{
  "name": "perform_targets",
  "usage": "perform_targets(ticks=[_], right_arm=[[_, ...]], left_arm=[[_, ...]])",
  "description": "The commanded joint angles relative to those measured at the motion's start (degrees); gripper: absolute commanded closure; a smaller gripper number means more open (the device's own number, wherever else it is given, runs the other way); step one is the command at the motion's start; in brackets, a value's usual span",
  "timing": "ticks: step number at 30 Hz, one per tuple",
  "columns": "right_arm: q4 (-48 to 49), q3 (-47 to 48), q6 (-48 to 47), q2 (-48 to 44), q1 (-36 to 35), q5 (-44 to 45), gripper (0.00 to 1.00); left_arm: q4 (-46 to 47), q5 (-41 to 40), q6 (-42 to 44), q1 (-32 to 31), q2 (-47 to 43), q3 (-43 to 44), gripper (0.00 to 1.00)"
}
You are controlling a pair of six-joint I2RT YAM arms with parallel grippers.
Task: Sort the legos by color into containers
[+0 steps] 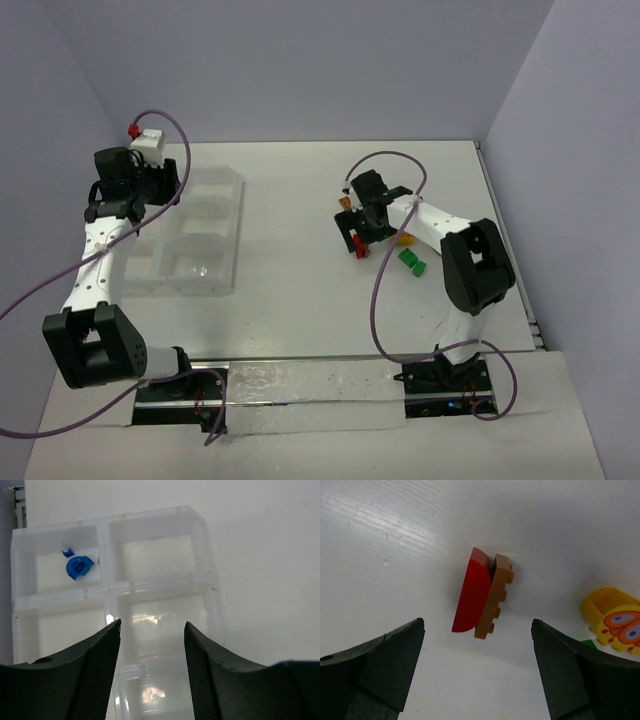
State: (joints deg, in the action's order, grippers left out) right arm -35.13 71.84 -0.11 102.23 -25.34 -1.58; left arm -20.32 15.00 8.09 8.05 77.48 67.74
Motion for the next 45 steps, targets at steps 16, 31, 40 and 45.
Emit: perform_targets(ticks=[16,31,40,45], right_arm=[[4.46,3.66,4.42,6.19,0.38,-1.84,0.81],[4.68,13.82,27.78,-6.43,-0.58,-10.37,1.00],[-1.26,19.08,46.60,-3.24,-2.13,-6.16,1.00],[-2.02,19.32,49.71,-3.35,-3.90,-5.75,1.00]], left_arm=[[1.05,14.43,-17.93,-2.86,-3.74,-3.62,0.38],[9.64,21.93,-32.86,-12.75,-7.48,-10.47,0.35],[14.56,13.21,-34.28,-26.36,-1.55,-6.29,0.29],[13.64,10.89,-33.41,-31.85,2.49,-1.73,0.27]])
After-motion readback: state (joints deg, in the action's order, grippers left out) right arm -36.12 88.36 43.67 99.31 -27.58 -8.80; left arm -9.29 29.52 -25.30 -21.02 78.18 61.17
